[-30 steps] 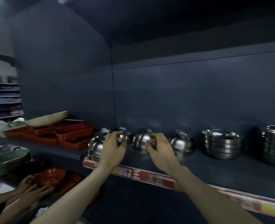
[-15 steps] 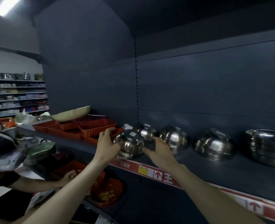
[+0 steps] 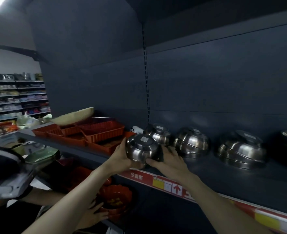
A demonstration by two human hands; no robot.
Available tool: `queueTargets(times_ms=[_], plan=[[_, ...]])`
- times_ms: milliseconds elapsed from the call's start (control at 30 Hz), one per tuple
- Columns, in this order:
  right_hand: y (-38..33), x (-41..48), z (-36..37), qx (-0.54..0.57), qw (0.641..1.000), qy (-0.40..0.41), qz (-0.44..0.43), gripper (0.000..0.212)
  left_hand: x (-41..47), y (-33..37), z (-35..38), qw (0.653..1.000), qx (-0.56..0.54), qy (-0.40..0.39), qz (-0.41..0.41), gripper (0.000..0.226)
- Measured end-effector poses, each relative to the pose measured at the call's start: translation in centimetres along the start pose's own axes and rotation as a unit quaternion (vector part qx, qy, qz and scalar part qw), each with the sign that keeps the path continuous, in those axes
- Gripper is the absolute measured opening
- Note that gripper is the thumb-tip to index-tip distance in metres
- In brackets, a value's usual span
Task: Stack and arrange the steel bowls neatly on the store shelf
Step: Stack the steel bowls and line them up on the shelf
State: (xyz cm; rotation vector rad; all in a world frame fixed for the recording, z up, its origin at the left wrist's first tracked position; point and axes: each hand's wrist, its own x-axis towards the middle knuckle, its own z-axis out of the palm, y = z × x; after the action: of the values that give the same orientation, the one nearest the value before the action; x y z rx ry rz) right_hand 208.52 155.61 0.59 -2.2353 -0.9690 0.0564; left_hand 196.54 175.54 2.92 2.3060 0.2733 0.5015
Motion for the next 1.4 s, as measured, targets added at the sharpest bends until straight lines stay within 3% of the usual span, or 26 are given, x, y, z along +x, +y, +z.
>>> queueTargets(times_ms=[267,500,667,800,867,933,1033,1200,1333,1400], plan=[[0.2,0.4,0.5,-0.031,0.999,-0.036,0.001,0.095,0.8,-1.2,-0.2,1.0,0.016,0.01,0.014,0.121],[0.8,-0.1,0.2,0.013,0.999,-0.009,-0.033,0.094,0.0,0.7,0.0,0.997,0.028,0.03,0.061,0.103],[0.6,-1.1,-0.3,0.152,0.987,0.012,-0.057,0.092,-0.8,2.7,-0.7,0.993,0.022,0.046,0.104,0.098],[0.4,-3.5,-1.3,0.235,0.965,0.05,-0.103,0.07,-1.9,4.5,-0.5,0.994,-0.005,0.035,0.102,0.096],[0.2,-5.1,-2.6,0.262,0.955,0.073,-0.114,0.051,-2.4,5.9,-0.1,0.994,-0.014,0.026,0.103,0.087],[0.1,-6.9,-4.2,0.279,0.947,0.098,-0.124,0.044,-2.7,7.3,0.7,0.994,-0.016,0.018,0.111,0.073],[0.6,-9.2,-6.6,0.273,0.945,0.127,-0.129,0.046,-3.3,9.3,2.2,0.993,-0.037,0.01,0.114,0.06],[2.2,-13.6,-11.0,0.224,0.952,0.171,-0.119,0.053,-4.5,13.7,5.1,0.988,-0.076,-0.014,0.134,0.072],[3.4,-17.8,-14.5,0.195,0.956,0.192,-0.102,0.067,-6.4,18.2,7.7,0.982,-0.087,-0.03,0.165,0.051],[3.8,-20.0,-16.4,0.179,0.958,0.203,-0.096,0.054,-7.4,20.2,9.0,0.977,-0.099,-0.037,0.186,0.054]])
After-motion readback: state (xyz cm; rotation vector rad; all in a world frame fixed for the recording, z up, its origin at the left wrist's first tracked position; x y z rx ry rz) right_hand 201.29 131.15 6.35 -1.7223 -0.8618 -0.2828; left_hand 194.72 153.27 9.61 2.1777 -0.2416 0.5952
